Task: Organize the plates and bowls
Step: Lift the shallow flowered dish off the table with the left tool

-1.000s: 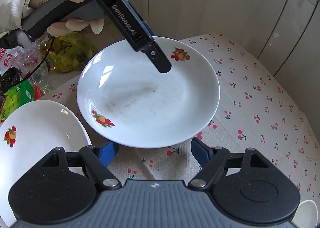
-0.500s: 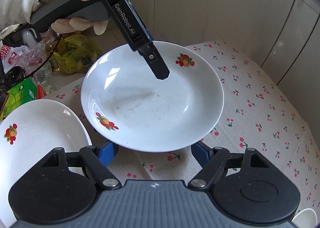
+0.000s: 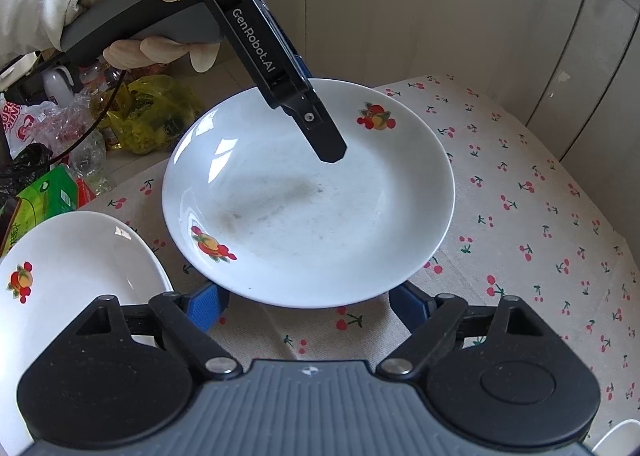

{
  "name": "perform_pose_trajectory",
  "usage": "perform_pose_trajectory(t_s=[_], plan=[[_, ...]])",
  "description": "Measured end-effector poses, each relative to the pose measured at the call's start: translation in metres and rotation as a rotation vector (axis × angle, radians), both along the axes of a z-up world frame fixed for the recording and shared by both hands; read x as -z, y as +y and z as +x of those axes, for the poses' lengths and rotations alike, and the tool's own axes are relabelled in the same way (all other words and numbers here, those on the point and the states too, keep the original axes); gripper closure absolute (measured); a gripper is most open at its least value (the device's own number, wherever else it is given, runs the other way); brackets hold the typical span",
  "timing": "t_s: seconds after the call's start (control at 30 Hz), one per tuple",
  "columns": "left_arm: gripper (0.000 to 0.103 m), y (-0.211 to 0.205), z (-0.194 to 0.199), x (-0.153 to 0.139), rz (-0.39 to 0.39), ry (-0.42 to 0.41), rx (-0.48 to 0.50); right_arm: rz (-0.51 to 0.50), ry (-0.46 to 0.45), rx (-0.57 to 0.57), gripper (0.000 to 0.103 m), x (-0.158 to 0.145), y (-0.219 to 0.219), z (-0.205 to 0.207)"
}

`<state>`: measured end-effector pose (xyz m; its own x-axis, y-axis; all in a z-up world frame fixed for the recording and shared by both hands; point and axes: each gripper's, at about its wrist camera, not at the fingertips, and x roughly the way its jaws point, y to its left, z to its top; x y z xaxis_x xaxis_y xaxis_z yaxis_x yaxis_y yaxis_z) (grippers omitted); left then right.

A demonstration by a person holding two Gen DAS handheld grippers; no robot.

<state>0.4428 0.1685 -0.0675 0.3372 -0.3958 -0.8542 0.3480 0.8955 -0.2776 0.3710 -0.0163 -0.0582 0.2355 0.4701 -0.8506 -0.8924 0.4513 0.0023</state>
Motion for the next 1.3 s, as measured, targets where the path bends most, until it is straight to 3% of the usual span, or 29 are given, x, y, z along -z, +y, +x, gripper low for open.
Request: perform_pose_trajectory(t_s=[0.43, 0.7, 1.3], plan=[[0.022, -0.002, 0.0, 0.0, -0.013, -0.018, 0.016, 0.0, -0.025, 0.025, 0.007, -0.001, 0.003, -0.003], [0.023, 0.0, 0.01, -0.001, -0.087, 0.055, 0.015, -0.05, -0.051, 0.022, 0.007, -0.002, -0.003, -0.003], [0.023, -0.009, 0.015, 0.0, -0.046, 0.069, 0.061, -0.061, -0.084, 0.024, 0.006, -0.003, -0.003, -0.004]])
